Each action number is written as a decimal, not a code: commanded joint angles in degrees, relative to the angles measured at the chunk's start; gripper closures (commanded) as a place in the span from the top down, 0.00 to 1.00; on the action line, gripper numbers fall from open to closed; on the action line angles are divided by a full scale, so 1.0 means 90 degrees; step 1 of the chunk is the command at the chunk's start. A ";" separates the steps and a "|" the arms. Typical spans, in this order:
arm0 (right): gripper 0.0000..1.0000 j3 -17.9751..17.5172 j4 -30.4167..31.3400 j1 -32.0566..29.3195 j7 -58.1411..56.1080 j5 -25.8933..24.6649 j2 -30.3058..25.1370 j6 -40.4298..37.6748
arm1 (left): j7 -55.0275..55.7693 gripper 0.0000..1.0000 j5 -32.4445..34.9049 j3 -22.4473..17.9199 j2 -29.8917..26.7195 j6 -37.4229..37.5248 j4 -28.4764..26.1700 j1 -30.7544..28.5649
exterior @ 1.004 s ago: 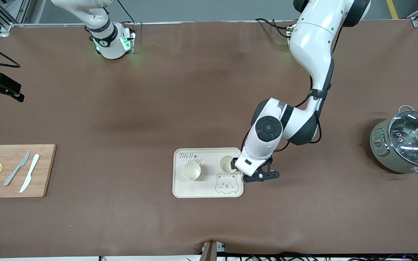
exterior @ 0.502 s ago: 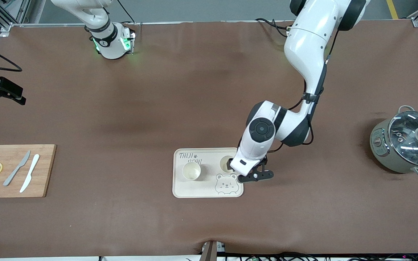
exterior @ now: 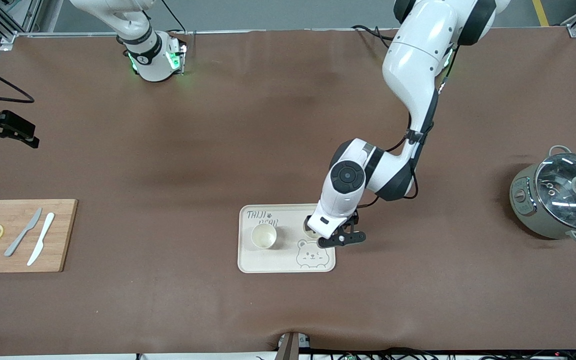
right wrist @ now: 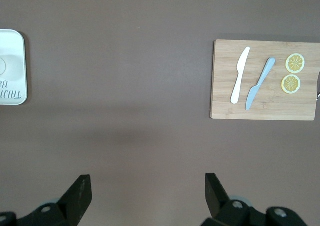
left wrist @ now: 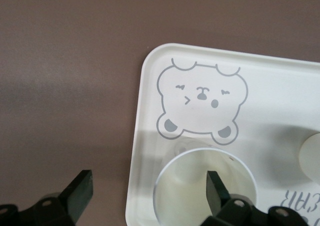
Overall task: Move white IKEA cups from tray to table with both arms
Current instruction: 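Grasp the cup with the left gripper while the right gripper reaches out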
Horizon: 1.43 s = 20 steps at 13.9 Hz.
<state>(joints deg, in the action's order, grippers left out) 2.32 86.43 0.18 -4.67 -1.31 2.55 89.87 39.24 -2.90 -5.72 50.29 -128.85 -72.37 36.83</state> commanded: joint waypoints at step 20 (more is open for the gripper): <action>1.00 0.0006 -0.0483 0.1278 0.2276 0.0673 0.0996 0.0893 | 0.0728 0.00 -0.0186 -0.0078 -0.0078 -0.0079 0.0111 0.0088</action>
<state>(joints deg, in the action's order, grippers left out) 1.86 84.07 10.49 13.90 4.17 10.01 97.87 45.09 -3.79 -5.84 51.27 -130.98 -71.95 37.44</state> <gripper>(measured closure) 0.000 0.965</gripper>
